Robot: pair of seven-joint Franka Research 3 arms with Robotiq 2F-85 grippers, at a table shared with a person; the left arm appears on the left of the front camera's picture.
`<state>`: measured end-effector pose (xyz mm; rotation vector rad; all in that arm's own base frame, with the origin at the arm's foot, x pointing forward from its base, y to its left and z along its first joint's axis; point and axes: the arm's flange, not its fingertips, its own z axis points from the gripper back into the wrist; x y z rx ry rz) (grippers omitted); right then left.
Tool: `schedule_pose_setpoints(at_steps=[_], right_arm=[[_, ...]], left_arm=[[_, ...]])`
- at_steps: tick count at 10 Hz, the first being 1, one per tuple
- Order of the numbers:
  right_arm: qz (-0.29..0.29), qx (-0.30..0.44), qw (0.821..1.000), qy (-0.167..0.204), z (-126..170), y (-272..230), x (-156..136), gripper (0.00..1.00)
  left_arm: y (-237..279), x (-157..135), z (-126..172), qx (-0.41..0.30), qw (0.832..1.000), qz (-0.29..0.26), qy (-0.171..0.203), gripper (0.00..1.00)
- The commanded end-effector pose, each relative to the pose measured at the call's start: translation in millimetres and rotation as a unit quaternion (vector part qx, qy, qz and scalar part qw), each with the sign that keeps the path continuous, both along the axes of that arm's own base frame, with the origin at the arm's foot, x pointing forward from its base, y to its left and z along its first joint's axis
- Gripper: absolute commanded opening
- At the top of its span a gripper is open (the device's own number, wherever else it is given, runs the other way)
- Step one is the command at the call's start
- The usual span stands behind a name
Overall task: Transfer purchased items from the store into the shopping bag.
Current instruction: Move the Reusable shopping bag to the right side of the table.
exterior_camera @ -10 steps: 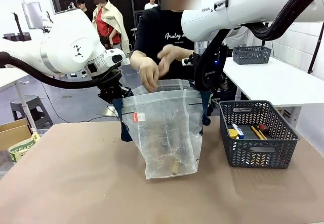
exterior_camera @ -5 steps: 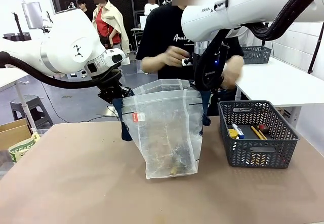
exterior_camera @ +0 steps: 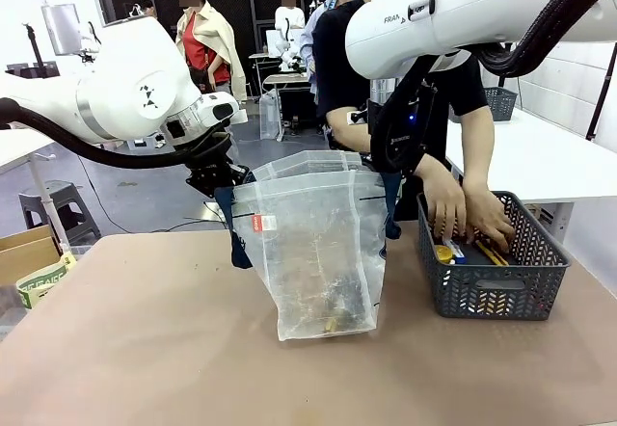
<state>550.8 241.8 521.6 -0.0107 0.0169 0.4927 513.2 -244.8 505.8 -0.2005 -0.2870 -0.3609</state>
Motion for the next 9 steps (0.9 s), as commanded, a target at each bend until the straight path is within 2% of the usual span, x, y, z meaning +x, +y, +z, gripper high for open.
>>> schedule_pose_setpoints(at_steps=[1,9], right_arm=[[0.000,0.000,1.000,0.000,1.4,-0.6,0.2,0.00],[0.000,0.000,1.000,0.000,1.4,-0.6,0.2,0.00]], left_arm=[[2.5,-3.9,-0.5,0.000,1.000,0.006,0.000,0.00],[2.5,-3.9,-0.5,0.000,1.000,0.006,0.000,0.00]])
